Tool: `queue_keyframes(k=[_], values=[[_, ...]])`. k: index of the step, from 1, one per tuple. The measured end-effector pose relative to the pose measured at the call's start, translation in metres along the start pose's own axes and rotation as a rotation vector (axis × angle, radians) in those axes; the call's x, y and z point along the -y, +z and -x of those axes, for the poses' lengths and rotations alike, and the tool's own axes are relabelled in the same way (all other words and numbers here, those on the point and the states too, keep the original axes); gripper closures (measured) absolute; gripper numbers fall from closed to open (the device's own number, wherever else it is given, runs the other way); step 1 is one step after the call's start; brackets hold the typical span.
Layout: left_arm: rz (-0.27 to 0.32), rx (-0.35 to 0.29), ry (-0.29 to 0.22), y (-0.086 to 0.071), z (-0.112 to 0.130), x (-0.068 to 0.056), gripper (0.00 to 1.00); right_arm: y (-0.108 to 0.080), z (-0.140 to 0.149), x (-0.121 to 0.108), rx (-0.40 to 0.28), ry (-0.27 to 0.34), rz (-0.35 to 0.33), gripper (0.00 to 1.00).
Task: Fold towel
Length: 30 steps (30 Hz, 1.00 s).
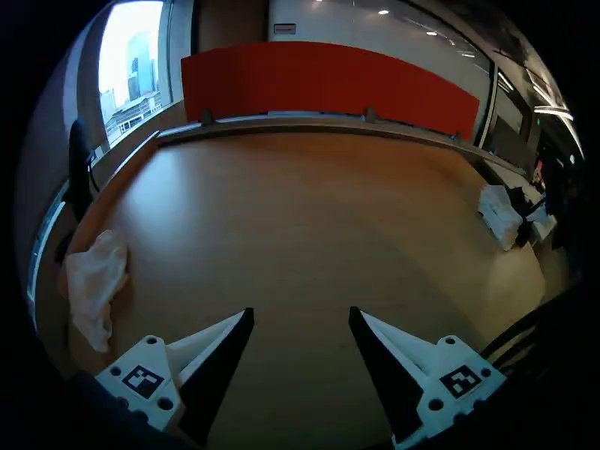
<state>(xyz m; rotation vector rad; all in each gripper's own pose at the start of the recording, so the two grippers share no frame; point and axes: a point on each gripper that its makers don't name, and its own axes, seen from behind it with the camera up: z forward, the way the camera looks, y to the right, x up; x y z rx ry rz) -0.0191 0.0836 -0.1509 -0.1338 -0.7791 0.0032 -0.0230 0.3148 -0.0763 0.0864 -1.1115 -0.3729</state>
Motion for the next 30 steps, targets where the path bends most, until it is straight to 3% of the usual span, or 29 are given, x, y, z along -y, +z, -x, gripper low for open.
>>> queue_keyframes(k=[2, 10, 14, 30], values=[[0.001, 0.0, -0.001, 0.0, 0.0, 0.0, 0.06, -0.001, -0.001, 0.0, -0.003, 0.001, 0.001, 0.11], [0.004, -0.004, -0.001, -0.002, 0.0, 0.001, 0.06, -0.005, -0.004, 0.004, -0.013, 0.005, -0.002, 0.1], [0.006, -0.005, -0.001, -0.003, 0.001, 0.001, 0.06, -0.008, -0.007, 0.008, -0.021, 0.013, -0.008, 0.01], [0.01, -0.015, 0.0, -0.006, -0.002, 0.003, 0.06, -0.015, -0.021, 0.016, -0.053, 0.052, -0.015, 0.0]])
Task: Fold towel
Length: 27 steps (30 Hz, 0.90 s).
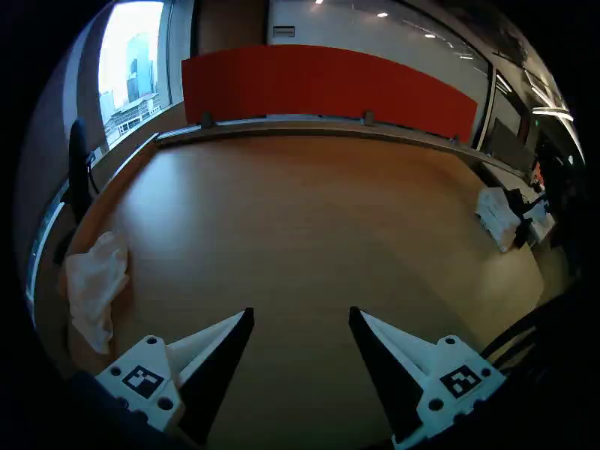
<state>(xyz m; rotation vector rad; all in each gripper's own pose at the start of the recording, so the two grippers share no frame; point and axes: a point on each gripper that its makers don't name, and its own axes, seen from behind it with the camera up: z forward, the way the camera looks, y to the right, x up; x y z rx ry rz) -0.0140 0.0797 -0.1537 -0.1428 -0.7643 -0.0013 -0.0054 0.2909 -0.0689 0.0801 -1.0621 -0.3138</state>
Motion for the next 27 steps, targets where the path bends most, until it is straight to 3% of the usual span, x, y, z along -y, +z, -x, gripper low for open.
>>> queue_keyframes(k=[4, 12, 27], values=[[-0.001, -0.004, -0.002, -0.001, 0.0, 0.001, 0.06, -0.001, -0.005, 0.004, -0.026, 0.023, 0.004, 0.0], [-0.002, -0.011, -0.006, -0.002, -0.004, 0.002, 0.06, -0.004, -0.023, 0.012, -0.109, 0.139, -0.008, 0.0], [0.0, -0.018, 0.0, -0.003, -0.007, 0.002, 0.06, -0.017, -0.055, 0.019, -0.291, 0.292, 0.011, 0.0]])
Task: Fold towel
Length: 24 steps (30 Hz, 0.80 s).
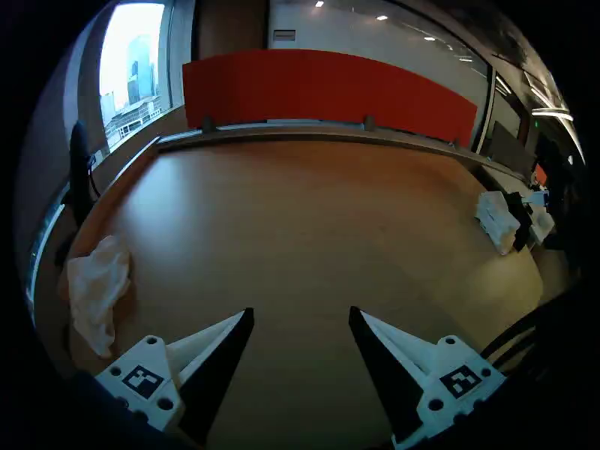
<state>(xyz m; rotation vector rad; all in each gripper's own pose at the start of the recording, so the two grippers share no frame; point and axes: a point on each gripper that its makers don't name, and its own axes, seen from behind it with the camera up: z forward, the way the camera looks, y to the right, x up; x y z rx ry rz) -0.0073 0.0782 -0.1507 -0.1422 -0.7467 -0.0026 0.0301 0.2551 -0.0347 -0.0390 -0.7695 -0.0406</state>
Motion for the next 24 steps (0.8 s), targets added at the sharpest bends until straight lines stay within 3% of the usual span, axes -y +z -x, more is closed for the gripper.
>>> queue_keyframes(k=[7, 24], values=[[-0.002, -0.004, 0.002, -0.001, -0.001, 0.001, 0.06, -0.003, -0.015, 0.008, -0.077, 0.023, -0.003, 0.0], [-0.004, -0.018, -0.003, -0.001, -0.005, 0.001, 0.06, -0.029, -0.069, 0.034, -0.369, 0.04, 0.002, 0.0]])
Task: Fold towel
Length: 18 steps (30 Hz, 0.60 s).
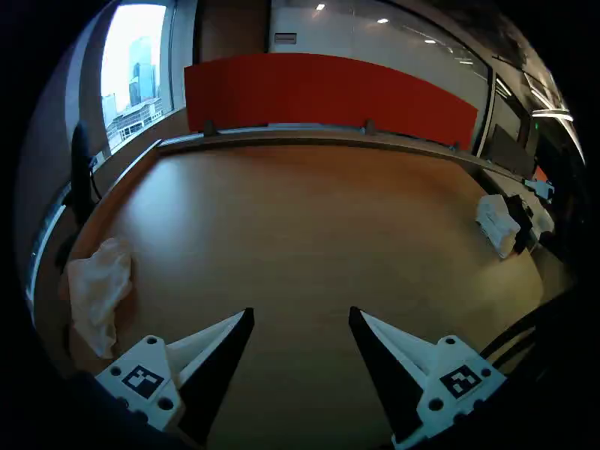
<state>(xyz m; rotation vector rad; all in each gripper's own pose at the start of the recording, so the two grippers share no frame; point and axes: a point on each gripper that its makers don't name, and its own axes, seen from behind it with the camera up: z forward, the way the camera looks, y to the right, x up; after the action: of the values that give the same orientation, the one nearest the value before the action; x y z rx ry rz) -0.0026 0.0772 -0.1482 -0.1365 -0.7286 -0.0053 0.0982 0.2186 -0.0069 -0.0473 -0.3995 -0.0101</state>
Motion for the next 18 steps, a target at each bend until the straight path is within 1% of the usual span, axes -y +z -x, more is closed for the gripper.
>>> queue_keyframes(k=[6, 9, 14, 18], values=[[-0.004, -0.016, 0.004, 0.0, -0.006, 0.001, 0.06, -0.007, -0.019, 0.011, -0.076, 0.022, -0.004, 0.0], [-0.006, -0.031, -0.002, 0.0, -0.012, 0.002, 0.06, -0.009, -0.028, 0.014, -0.11, 0.03, 0.002, 0.0], [-0.011, -0.075, -0.015, 0.0, -0.029, 0.005, 0.06, -0.016, -0.04, 0.023, -0.153, 0.024, 0.003, 0.0], [-0.02, -0.131, -0.012, -0.002, -0.049, 0.008, 0.06, -0.019, -0.048, 0.03, -0.178, 0.012, 0.003, 0.0]])
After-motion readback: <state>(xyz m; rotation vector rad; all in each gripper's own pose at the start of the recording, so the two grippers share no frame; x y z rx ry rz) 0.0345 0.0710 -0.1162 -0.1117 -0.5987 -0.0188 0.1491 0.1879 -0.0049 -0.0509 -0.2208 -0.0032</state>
